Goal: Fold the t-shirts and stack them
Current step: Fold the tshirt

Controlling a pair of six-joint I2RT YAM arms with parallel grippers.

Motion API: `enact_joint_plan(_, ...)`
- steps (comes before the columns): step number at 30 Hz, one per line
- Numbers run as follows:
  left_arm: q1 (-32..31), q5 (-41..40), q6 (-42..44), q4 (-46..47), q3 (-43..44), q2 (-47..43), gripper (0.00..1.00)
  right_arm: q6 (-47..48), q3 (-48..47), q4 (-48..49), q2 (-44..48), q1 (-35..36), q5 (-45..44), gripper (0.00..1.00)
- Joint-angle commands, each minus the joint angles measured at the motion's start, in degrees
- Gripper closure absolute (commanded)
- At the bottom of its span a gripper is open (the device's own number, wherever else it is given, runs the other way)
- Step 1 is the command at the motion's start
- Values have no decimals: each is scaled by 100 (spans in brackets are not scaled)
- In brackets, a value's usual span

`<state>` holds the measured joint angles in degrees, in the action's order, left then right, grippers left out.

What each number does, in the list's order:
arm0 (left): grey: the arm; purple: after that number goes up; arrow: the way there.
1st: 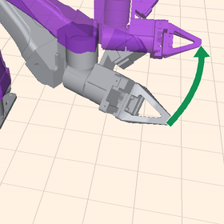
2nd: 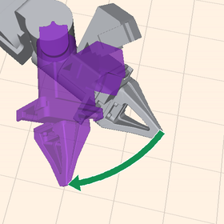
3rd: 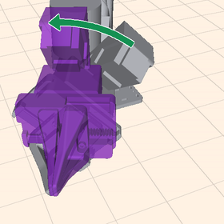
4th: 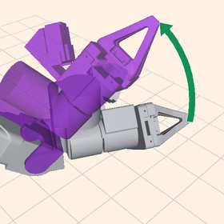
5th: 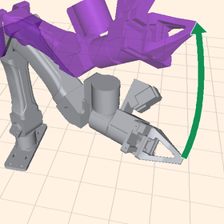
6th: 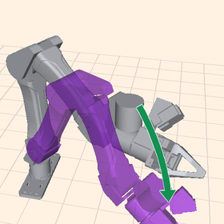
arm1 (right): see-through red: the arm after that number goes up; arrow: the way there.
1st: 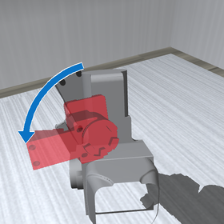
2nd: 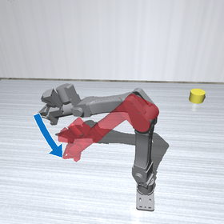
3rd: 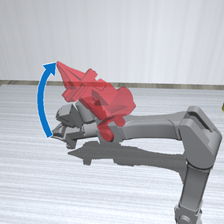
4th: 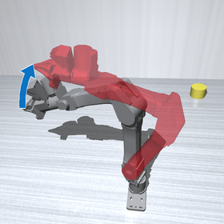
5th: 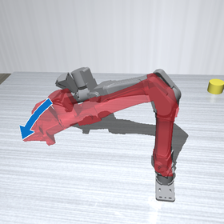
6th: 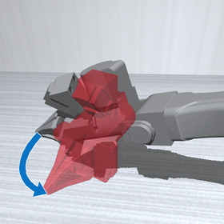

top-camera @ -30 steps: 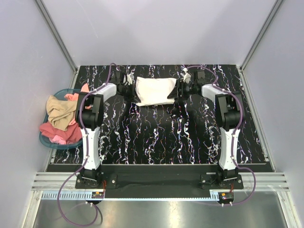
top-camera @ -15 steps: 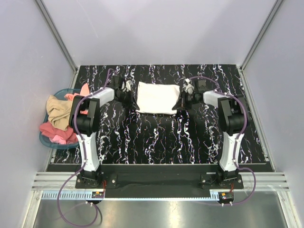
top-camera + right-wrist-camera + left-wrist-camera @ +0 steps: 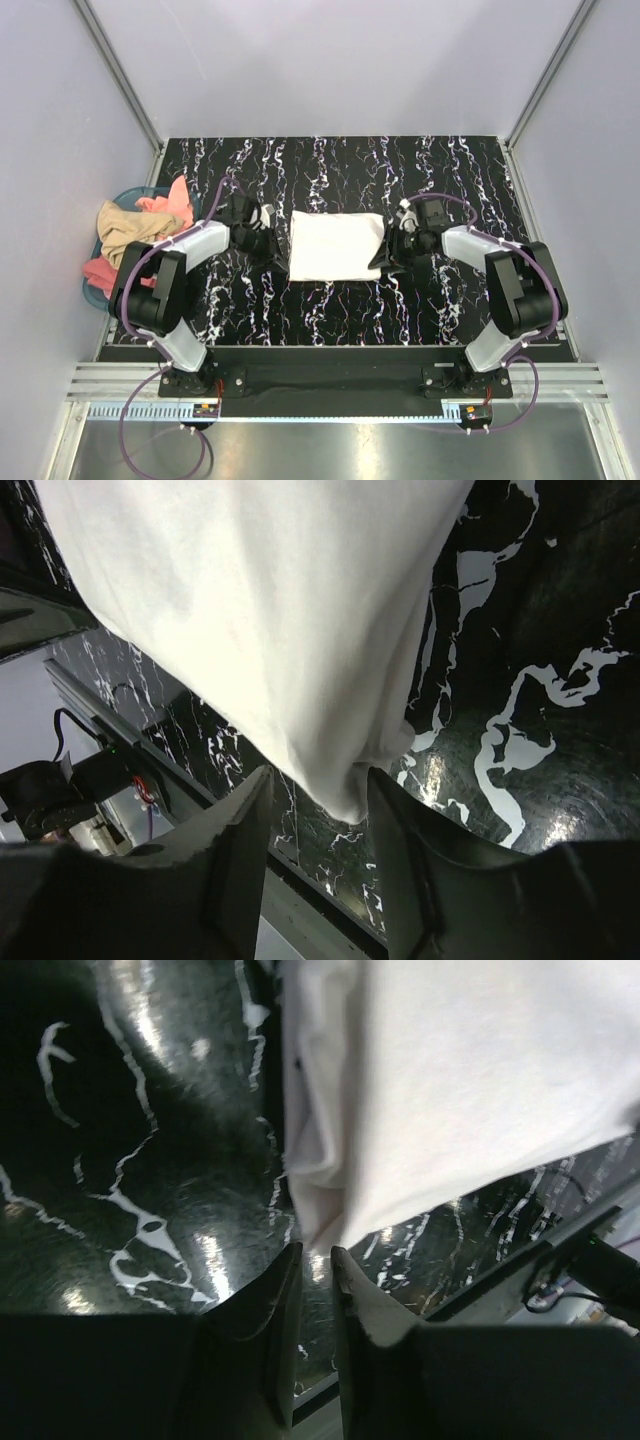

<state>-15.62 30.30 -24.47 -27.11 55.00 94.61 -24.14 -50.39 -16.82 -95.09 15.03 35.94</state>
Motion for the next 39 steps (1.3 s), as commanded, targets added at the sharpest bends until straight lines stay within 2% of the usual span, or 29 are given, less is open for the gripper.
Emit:
enact_joint_plan(1, -11, -515, 39, 57, 27, -442, 77, -170, -93, -224, 561, -17, -332, 50)
enact_joint_plan(2, -3, -647, 56, -134, 115, -600, 76, -161, -250, -565, 701, -17, -429, 45)
enact_joint_plan(4, -20, -798, 118, -242, 483, -724, 76, -161, -418, -970, 842, -9, -744, 43)
enact_joint_plan(7, -178, -527, 153, -224, 1097, -646, 76, -214, -700, -1438, 1124, -17, -1019, 47)
enact_joint_plan(9, -292, -246, 109, -75, 1363, -314, 78, -179, -963, -1421, 1089, -17, -906, 58)
enact_joint_plan(10, -336, -62, 83, -31, 1608, -172, 78, -135, -1068, -1360, 1011, -17, -705, 70)
enact_joint_plan(11, -363, -51, 74, 65, 1723, -40, 79, -100, -1287, -1316, 775, -17, -642, 77)
enact_joint_plan(13, -442, -86, 74, 127, 2056, 373, 80, 23, -1551, -1053, 510, -17, -371, 86)
enact_joint_plan(14, -460, -69, 83, 206, 2180, 513, 80, 50, -1631, -982, 239, -9, -290, 87)
enact_joint_plan(19, -425, -296, 390, 250, 3110, 1682, 81, 234, -2280, -262, -755, -17, 167, 85)
enact_joint_plan(23, -180, -420, 513, 250, 3683, 2657, 81, 638, -3080, -146, -2062, -26, 150, 86)
enact_joint_plan(27, -12, -517, 522, 250, 4070, 3107, 82, 744, -3723, -111, -2830, -70, -52, 88)
enact_joint_plan(31, 15, -429, 522, 268, 4176, 3169, 82, 771, -4075, -137, -2875, -105, 0, 82)
enact_joint_plan(35, 24, -272, 426, 190, 4255, 2837, 77, 709, -4224, -452, -2323, -105, 44, 64)
enact_joint_plan(36, 15, -271, 408, 163, 4256, 2731, 77, 700, -4225, -454, -2182, -114, 44, 64)
enact_joint_plan(37, 15, -218, 408, 128, 4238, 2625, 76, 692, -4094, -541, -1893, -105, 114, 59)
enact_joint_plan(39, -3, -270, 373, -30, 4064, 2230, 76, 586, -3848, -577, -1602, -114, 246, 59)
